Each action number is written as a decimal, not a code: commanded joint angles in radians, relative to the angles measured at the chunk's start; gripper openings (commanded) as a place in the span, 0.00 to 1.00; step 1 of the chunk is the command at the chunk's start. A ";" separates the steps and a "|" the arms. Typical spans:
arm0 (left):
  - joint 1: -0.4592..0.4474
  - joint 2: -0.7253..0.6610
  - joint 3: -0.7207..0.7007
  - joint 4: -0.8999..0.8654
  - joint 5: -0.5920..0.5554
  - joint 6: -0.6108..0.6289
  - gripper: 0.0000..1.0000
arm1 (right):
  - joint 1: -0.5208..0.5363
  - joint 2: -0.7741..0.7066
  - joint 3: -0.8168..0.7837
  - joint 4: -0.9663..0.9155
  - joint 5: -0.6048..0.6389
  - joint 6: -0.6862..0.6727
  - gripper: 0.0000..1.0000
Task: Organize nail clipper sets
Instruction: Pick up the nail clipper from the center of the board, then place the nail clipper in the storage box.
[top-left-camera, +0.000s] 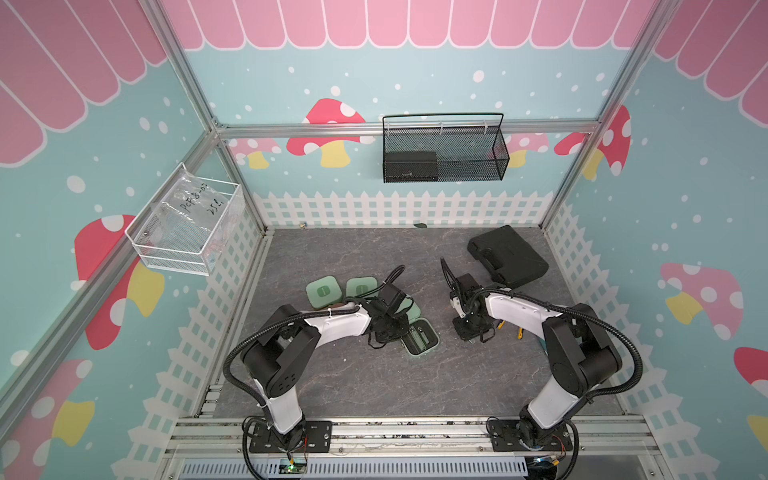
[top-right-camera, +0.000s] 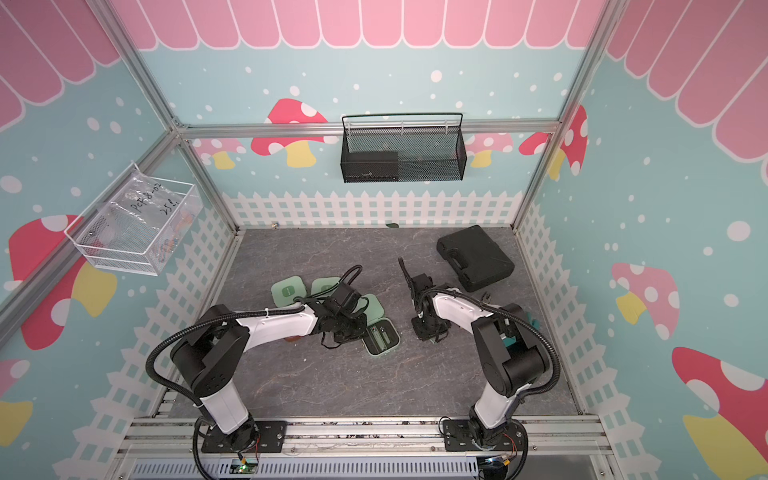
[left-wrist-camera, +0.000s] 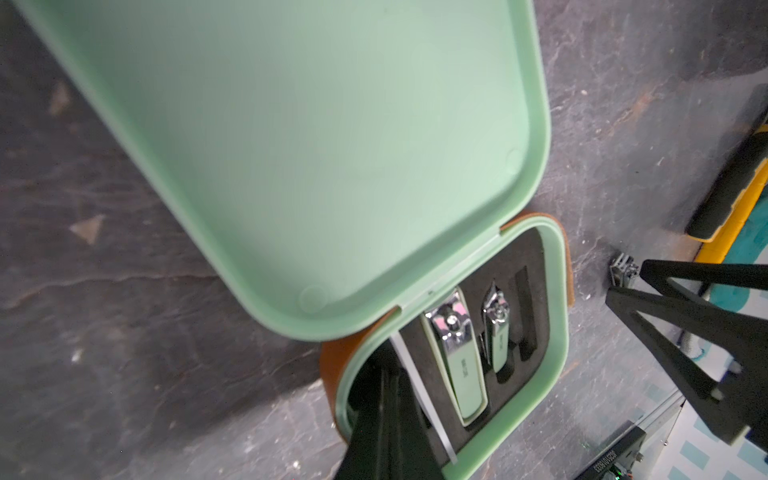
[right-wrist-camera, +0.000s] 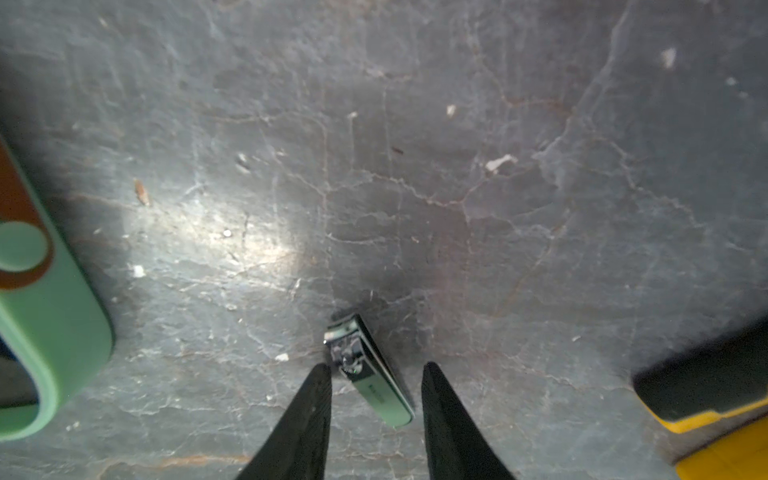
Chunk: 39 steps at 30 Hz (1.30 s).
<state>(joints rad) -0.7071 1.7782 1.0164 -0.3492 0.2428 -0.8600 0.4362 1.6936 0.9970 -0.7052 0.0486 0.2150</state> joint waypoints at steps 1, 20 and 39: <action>0.009 0.001 -0.015 -0.029 -0.024 -0.002 0.00 | -0.013 0.033 -0.012 0.004 -0.022 -0.029 0.36; 0.009 -0.008 -0.021 -0.028 -0.027 -0.004 0.00 | -0.018 -0.004 0.020 0.001 -0.145 -0.032 0.02; 0.011 -0.008 -0.023 -0.028 -0.030 -0.007 0.00 | 0.190 0.017 0.184 0.040 -0.246 0.096 0.04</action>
<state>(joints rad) -0.7071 1.7782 1.0149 -0.3466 0.2428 -0.8604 0.6231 1.6699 1.1561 -0.6758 -0.1902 0.2974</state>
